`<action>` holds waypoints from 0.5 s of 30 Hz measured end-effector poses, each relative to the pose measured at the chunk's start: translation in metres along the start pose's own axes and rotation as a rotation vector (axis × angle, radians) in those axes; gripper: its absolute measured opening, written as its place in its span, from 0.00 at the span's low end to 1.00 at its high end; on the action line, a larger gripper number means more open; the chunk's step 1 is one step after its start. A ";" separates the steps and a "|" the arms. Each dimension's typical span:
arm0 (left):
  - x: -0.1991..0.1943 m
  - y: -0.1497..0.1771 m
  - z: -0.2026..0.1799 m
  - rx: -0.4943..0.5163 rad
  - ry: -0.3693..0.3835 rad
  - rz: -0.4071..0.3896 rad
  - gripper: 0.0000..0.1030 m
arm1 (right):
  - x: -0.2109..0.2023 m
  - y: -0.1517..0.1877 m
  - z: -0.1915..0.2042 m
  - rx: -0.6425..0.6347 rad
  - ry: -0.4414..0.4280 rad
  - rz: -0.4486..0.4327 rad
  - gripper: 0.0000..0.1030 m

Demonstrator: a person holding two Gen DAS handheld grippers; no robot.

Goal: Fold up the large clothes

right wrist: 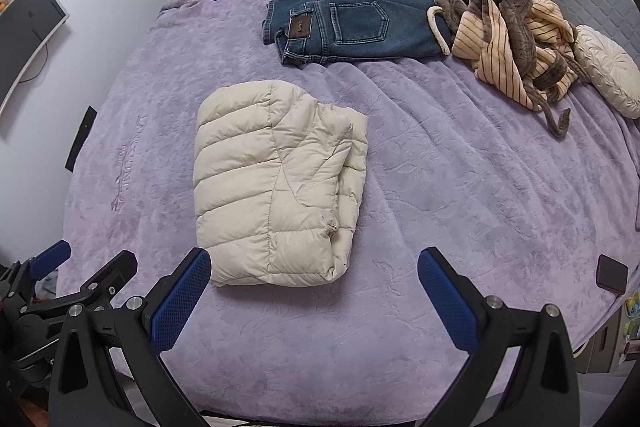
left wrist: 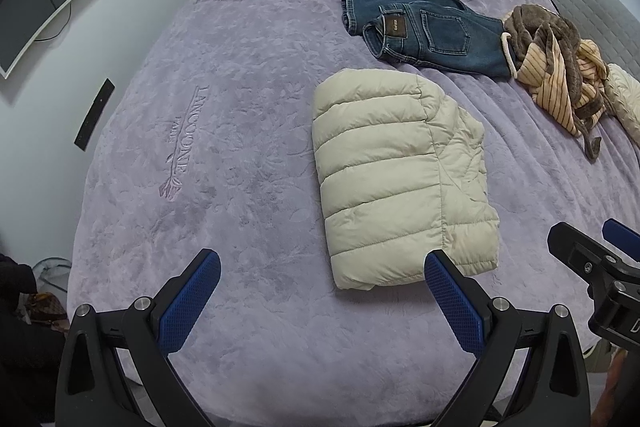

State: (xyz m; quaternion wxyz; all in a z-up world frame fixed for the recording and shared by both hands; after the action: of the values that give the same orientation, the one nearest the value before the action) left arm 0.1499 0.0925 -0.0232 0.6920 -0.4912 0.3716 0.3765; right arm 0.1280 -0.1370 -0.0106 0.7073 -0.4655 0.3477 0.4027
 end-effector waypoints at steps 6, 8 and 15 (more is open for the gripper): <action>0.001 -0.002 0.000 0.002 -0.003 -0.001 0.99 | 0.000 0.000 0.001 0.000 0.001 0.001 1.00; 0.001 -0.002 0.000 0.002 -0.003 -0.001 0.99 | 0.000 0.000 0.001 -0.001 0.003 0.001 1.00; 0.002 -0.003 0.000 0.005 -0.002 -0.001 0.99 | 0.003 -0.003 0.000 -0.005 0.006 0.005 1.00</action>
State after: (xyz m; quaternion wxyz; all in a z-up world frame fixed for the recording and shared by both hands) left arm 0.1535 0.0923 -0.0232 0.6937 -0.4895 0.3715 0.3756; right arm 0.1323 -0.1370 -0.0115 0.7040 -0.4678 0.3498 0.4039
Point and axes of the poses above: each gripper's, at about its wrist camera, not at the fingertips, and x roughly the way its jaws point, z to its left, y to its underside, the point moved 4 cm from there along x, roughly the way its jaws point, and after that the axes turned 13 degrees about -y, right-handed, at the moved point
